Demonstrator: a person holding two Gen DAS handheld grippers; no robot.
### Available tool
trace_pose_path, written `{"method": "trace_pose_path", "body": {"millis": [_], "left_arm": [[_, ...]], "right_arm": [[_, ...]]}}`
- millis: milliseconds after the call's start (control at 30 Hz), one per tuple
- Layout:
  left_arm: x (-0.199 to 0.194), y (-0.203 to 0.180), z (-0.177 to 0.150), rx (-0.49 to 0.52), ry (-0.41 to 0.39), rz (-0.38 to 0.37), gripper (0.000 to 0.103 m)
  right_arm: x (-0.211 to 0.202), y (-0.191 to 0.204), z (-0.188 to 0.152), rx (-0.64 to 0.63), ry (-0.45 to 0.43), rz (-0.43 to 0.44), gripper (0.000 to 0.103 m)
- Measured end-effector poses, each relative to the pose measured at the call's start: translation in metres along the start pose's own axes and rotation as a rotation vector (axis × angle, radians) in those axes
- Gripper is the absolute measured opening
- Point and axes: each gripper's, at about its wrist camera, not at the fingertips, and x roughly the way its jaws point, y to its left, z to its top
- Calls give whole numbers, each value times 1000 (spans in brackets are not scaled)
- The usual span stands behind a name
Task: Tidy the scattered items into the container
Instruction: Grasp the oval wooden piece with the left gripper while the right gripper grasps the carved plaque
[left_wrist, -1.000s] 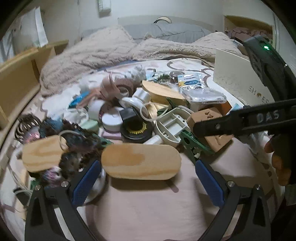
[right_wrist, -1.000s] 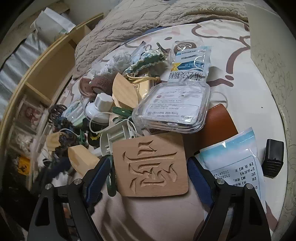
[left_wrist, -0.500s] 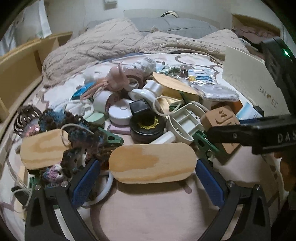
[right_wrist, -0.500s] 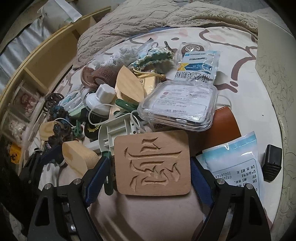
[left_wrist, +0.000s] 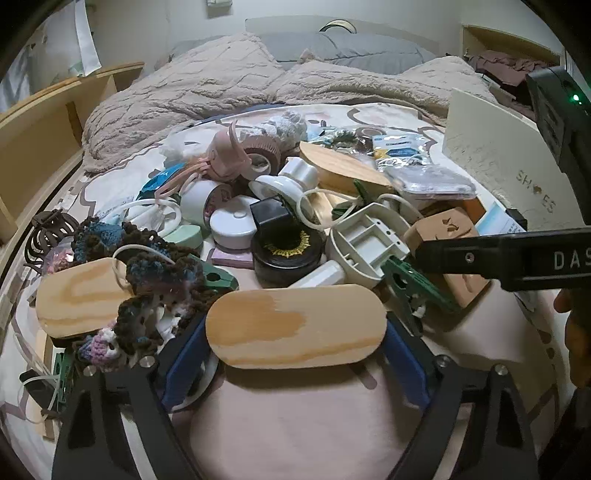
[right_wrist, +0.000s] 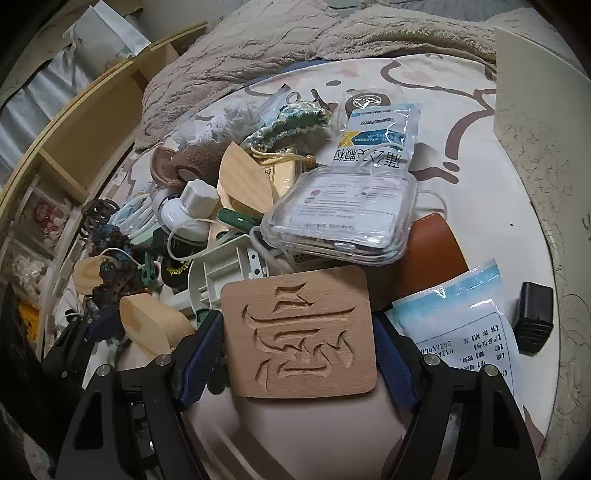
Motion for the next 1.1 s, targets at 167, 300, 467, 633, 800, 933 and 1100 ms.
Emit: {"method": "trace_pose_path", "body": {"millis": [167, 300, 467, 633, 800, 933, 1100], "left_arm": [[-4, 1, -2, -10, 12, -38, 89], [-9, 2, -4, -22, 45, -61, 89], [-14, -1, -10, 4, 89, -87, 89], [-13, -2, -12, 10, 101, -98, 89], [-9, -4, -13, 16, 100, -77, 89], [-7, -6, -13, 15, 101, -67, 89], [-2, -3, -15, -29, 126, -70, 91]], "right_arm": [[-11, 0, -4, -3, -6, 4, 79], [-18, 0, -7, -18, 2, -2, 79], [-26, -1, -14, -57, 24, -35, 79], [-27, -1, -27, -101, 52, -61, 79], [-18, 14, -37, -174, 88, -77, 79], [-12, 19, -40, -207, 97, -113, 79], [-10, 22, -44, -250, 117, -126, 86]]}}
